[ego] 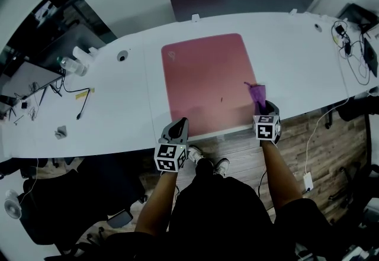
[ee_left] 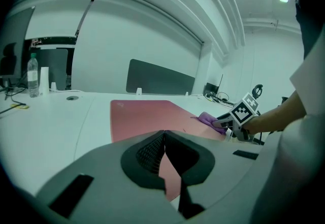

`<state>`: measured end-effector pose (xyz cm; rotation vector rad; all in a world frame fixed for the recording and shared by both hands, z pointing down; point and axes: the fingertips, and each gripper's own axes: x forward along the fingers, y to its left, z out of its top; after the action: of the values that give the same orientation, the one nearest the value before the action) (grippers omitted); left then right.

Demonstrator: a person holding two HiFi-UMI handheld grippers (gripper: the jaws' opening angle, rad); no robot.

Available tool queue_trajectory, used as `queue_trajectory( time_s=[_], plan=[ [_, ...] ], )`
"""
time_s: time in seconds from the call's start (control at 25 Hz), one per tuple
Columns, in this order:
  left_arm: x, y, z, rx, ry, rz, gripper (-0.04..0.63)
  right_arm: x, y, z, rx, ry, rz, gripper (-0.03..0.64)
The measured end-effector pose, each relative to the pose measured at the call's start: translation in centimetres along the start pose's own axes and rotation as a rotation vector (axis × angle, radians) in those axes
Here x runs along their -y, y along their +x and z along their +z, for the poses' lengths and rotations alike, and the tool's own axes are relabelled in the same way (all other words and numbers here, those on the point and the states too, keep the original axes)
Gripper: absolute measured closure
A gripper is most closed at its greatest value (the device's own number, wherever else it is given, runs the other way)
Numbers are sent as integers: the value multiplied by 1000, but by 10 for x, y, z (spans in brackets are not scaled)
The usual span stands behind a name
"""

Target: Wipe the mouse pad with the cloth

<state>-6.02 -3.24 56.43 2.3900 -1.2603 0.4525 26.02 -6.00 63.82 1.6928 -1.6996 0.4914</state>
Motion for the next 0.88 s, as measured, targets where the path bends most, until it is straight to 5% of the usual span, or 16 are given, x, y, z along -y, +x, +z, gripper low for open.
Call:
queue_trajectory(
  time_s=[0.16,0.4,0.88],
  plan=[
    [-3,4,6,3,4,0,574,6,1,1,-7,-11,-18,488],
    [-12,3,14,7,8,4,574,5,-12,14,75,161,24,492],
    [-27,12,71,78,16,-17,574,-40,-78,145,400,222,217,492]
  ],
)
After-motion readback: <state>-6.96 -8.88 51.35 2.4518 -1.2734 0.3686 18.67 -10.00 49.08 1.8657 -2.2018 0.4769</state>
